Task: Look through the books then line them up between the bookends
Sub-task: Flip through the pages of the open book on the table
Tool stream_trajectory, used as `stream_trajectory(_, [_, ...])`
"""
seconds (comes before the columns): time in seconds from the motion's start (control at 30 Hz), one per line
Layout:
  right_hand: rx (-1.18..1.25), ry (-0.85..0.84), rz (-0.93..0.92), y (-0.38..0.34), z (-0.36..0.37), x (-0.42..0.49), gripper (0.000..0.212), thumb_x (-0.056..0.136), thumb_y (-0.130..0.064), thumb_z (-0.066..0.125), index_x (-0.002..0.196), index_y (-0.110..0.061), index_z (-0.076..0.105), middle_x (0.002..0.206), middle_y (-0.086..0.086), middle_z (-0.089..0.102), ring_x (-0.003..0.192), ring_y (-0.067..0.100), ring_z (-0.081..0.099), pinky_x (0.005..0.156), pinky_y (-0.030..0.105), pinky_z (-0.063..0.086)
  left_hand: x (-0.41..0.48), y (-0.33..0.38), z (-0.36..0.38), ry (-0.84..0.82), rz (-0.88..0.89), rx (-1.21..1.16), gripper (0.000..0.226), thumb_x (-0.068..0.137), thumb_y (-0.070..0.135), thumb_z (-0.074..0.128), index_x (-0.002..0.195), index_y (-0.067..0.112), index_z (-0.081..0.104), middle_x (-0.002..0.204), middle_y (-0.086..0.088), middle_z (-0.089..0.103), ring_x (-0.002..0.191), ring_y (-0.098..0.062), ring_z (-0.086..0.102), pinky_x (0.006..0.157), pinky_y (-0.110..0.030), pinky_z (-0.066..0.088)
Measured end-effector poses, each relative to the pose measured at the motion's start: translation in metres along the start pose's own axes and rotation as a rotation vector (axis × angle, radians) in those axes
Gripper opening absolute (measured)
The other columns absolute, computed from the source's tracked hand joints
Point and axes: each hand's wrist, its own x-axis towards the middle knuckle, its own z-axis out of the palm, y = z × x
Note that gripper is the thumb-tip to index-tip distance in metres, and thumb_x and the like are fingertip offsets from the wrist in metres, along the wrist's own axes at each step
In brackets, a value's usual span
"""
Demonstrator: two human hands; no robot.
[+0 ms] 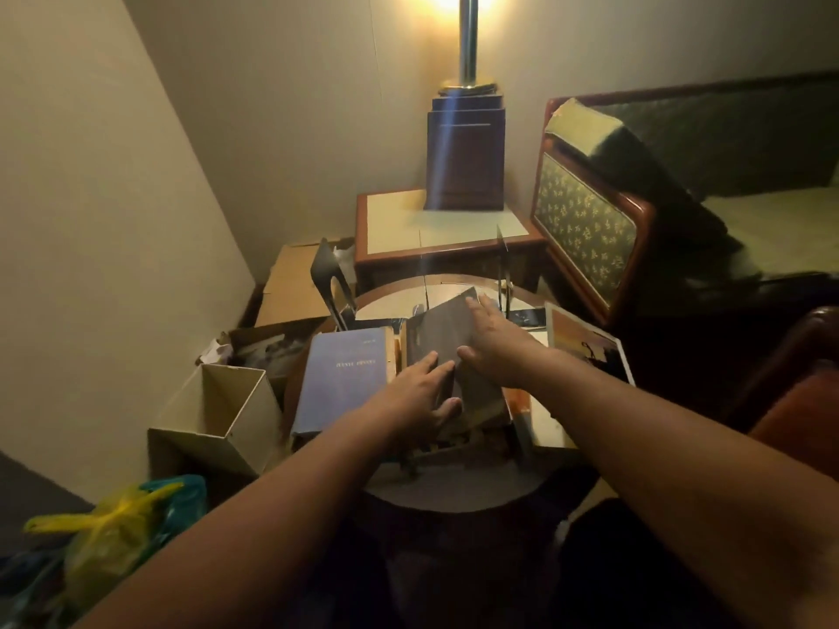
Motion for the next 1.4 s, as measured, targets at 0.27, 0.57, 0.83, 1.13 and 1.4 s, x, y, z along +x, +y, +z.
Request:
stream_trajectory(0.27, [0.465,0.017,0.22,-0.004,-0.005,-0.022,0.076,0.101,-0.041,0.054,0.158,-0.012,0.012,0.159,0.019,0.03,0.143,0.037,0.037,0.104,0.041,0.043,-0.009,0.004,0.012,0.111,0.031,-0.045,0.089,0.084,0.04,0.069,0.154,0.023,0.017,0.158,-0.002,0.024,0.143,-0.023,0.03,0.114,-0.041,0.034])
stream_trajectory(0.57, [0.603,-0.064,0.29,-0.004,-0.008,-0.023,0.061,0.106,-0.053,0.027,0.147,-0.01,0.043,0.145,0.019,0.048,0.131,0.038,0.048,0.099,0.047,0.044,-0.006,0.017,0.004,0.549,0.286,-0.12,0.069,0.083,0.027,0.07,0.143,0.01,0.04,0.131,-0.013,0.056,0.112,-0.027,0.062,0.089,-0.03,0.056])
stream_trajectory(0.83, [0.015,0.012,-0.12,-0.012,0.015,-0.028,0.056,0.099,-0.027,0.058,0.151,-0.024,0.038,0.157,0.003,0.037,0.139,0.026,0.042,0.108,0.04,0.041,-0.028,-0.001,-0.014,0.829,0.116,-0.358,0.054,0.08,0.006,0.068,0.13,0.015,0.051,0.126,-0.006,0.049,0.096,-0.018,0.063,0.068,-0.024,0.06])
stream_trajectory(1.13, [0.119,0.02,-0.169,-0.041,0.037,-0.018,0.052,0.104,-0.045,0.044,0.152,-0.026,0.035,0.154,0.004,0.042,0.135,0.027,0.047,0.104,0.042,0.044,-0.048,-0.058,-0.018,0.756,-0.358,-0.591,0.051,0.083,0.017,0.069,0.131,0.018,0.054,0.133,-0.008,0.052,0.118,-0.026,0.057,0.068,-0.024,0.059])
stream_trajectory(1.4, [0.145,0.06,-0.166,-0.047,0.058,-0.019,0.058,0.099,-0.045,0.052,0.151,-0.028,0.031,0.152,0.003,0.039,0.138,0.027,0.037,0.107,0.044,0.04,-0.069,-0.074,-0.002,0.736,-0.434,-0.619,0.051,0.086,0.011,0.067,0.135,0.015,0.052,0.134,-0.008,0.052,0.116,-0.021,0.057,0.059,-0.014,0.053])
